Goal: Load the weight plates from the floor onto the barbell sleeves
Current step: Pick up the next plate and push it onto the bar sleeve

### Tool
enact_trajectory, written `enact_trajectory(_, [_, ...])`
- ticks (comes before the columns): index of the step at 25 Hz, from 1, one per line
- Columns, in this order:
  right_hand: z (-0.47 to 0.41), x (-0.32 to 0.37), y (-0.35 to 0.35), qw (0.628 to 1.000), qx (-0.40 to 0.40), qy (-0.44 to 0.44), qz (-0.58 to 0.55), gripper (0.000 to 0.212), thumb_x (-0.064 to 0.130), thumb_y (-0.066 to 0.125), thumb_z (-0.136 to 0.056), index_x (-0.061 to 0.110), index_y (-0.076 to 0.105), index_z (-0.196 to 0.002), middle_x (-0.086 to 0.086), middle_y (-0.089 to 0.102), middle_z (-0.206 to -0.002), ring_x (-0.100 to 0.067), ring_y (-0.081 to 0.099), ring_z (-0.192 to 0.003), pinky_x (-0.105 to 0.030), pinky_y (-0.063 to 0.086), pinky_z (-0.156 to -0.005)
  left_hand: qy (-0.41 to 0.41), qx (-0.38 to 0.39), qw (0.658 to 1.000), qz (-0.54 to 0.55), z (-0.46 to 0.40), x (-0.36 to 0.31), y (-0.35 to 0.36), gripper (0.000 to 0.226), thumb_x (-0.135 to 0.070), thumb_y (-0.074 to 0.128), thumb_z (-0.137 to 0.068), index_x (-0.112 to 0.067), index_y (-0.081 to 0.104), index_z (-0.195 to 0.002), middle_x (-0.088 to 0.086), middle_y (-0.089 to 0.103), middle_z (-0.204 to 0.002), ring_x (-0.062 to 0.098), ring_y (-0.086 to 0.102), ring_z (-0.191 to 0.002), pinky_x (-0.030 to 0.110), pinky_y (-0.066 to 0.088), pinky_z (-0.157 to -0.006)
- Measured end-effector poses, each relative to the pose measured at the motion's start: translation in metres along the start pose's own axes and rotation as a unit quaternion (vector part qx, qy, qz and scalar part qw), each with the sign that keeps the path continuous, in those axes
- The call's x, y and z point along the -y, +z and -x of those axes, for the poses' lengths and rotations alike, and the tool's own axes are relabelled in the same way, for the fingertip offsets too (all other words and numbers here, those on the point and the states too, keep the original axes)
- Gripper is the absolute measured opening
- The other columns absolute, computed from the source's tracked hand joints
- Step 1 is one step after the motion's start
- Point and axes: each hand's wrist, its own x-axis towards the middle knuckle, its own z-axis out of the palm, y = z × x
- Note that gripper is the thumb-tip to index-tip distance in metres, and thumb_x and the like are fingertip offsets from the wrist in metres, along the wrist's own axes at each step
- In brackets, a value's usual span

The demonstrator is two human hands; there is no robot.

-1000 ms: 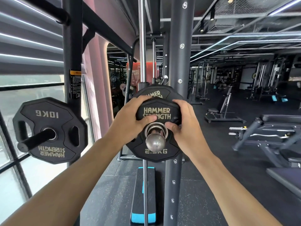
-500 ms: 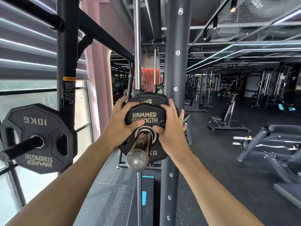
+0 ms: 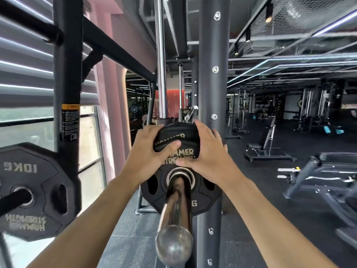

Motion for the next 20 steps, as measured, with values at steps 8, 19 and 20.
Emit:
enact_trajectory(8, [0.001, -0.007, 0.017, 0.986, -0.114, -0.043, 0.116, 0.102, 0.063, 0.073, -0.075, 0.018, 0.027, -0.153, 0.002, 0.037, -0.155, -0.024, 0.035, -0.141, -0.053, 0.04, -0.108, 0.024, -0.111, 0.991, -0.074, -0.003, 0.005, 0.02, 0.068, -0.07, 0.053, -0.081, -0.02, 0.061, -0.128, -0.007, 0.052, -0.105, 0.007, 0.046, -0.105, 0.004, 0.031, -0.087])
enact_trajectory(19, [0.025, -0.011, 0.006, 0.973, -0.181, -0.041, 0.14, 0.097, 0.083, 0.061, -0.064, 0.019, 0.042, -0.135, -0.004, 0.05, -0.121, -0.029, 0.051, -0.104, -0.05, 0.051, -0.078, 0.013, -0.161, 0.981, -0.106, -0.011, -0.038, 0.015, 0.048, -0.067, 0.053, -0.085, -0.019, 0.055, -0.082, -0.004, 0.06, -0.084, 0.018, 0.057, -0.085, 0.04, 0.048, -0.078])
enact_trajectory(20, [0.029, -0.011, 0.004, 0.973, -0.189, -0.04, 0.129, 0.097, 0.085, 0.06, -0.062, 0.02, 0.043, -0.131, -0.002, 0.05, -0.116, -0.028, 0.051, -0.102, -0.049, 0.052, -0.077, 0.023, -0.16, 0.981, -0.105, -0.009, -0.043, 0.014, 0.047, -0.065, 0.054, -0.085, -0.019, 0.056, -0.081, -0.005, 0.06, -0.083, 0.019, 0.057, -0.085, 0.042, 0.048, -0.078])
